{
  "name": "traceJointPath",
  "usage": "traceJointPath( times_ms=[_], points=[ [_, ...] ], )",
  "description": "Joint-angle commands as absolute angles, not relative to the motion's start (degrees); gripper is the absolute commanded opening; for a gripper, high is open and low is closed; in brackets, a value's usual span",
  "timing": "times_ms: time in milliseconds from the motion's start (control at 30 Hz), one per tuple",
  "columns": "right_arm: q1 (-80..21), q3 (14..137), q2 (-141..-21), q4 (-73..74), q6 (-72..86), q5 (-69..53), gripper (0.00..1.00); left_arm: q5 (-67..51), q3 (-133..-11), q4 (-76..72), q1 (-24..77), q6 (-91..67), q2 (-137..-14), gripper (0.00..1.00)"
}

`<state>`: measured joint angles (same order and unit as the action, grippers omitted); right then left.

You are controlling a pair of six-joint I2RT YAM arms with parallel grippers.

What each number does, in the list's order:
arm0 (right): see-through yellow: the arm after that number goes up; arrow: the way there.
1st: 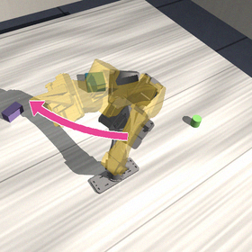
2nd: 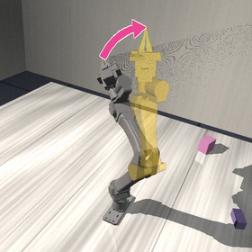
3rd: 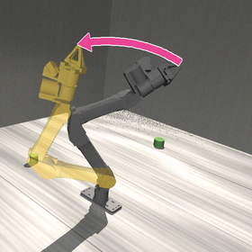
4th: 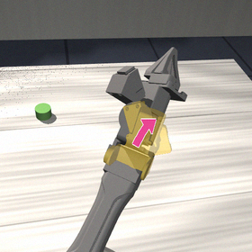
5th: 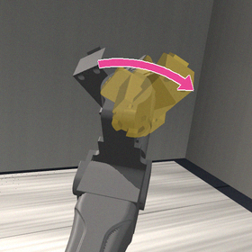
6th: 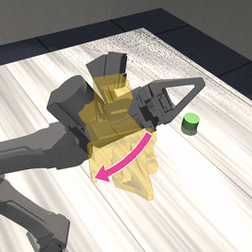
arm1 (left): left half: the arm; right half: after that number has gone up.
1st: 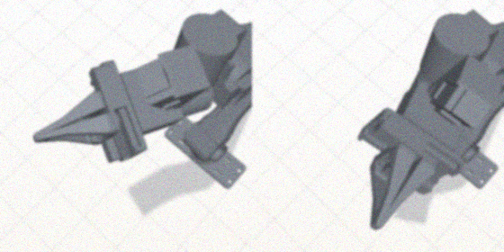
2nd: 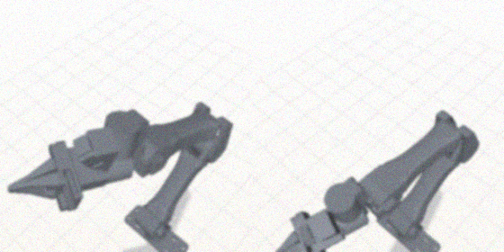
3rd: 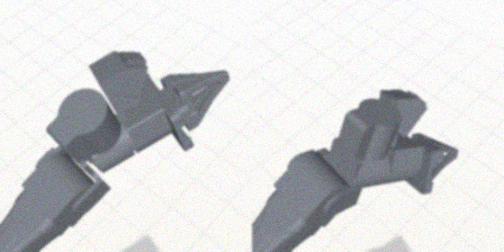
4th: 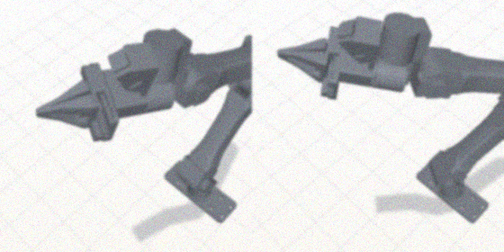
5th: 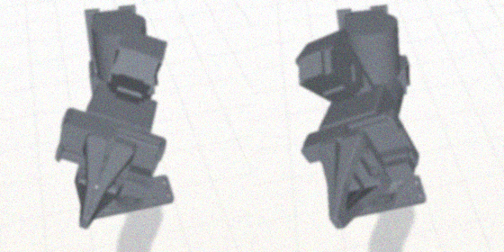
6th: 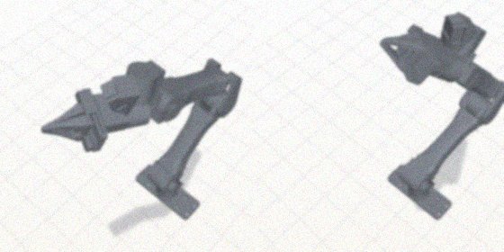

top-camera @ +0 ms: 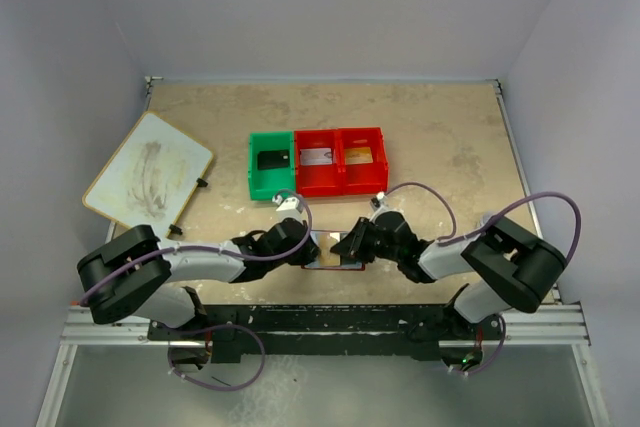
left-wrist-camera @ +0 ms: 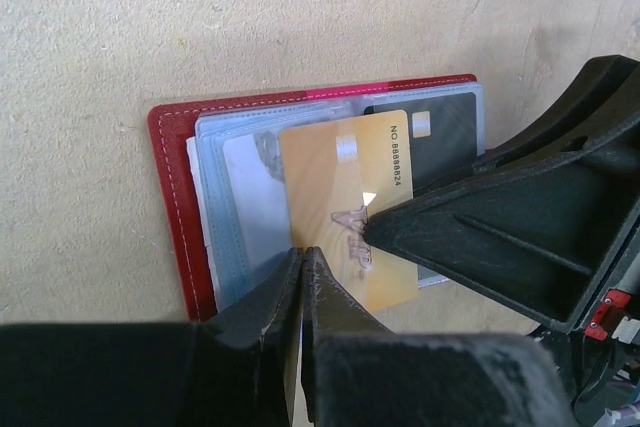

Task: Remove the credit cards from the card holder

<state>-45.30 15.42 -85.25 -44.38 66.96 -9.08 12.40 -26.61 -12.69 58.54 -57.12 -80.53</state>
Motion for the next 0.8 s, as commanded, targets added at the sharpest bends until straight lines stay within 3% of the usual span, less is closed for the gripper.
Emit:
traceJointPath(
  times_ms=[0, 233, 600, 767],
  points=[
    [-45.2, 16.1, -86.1, -47.7, 66.4, -10.9, 0.16, 12.3, -24.7, -9.1, 58.8, -57.3, -80.6, 0.0],
    [-45.2, 14.6, -82.6, -45.5, 67.0, -8.5, 0.0, 12.4, -24.9, -8.9, 58.8, -57.3, -80.5, 0.0],
    [-45.1, 12.9, -77.5, -41.0, 66.9, -6.0, 0.01, 12.4, -24.9, -9.3, 58.8, -57.4, -80.6, 0.0],
    [-45.0, 13.5, -79.2, -42.8, 66.4, -7.9, 0.13, 12.1, -25.6, -9.3, 58.8, -57.1, -81.1, 0.0]
  ],
)
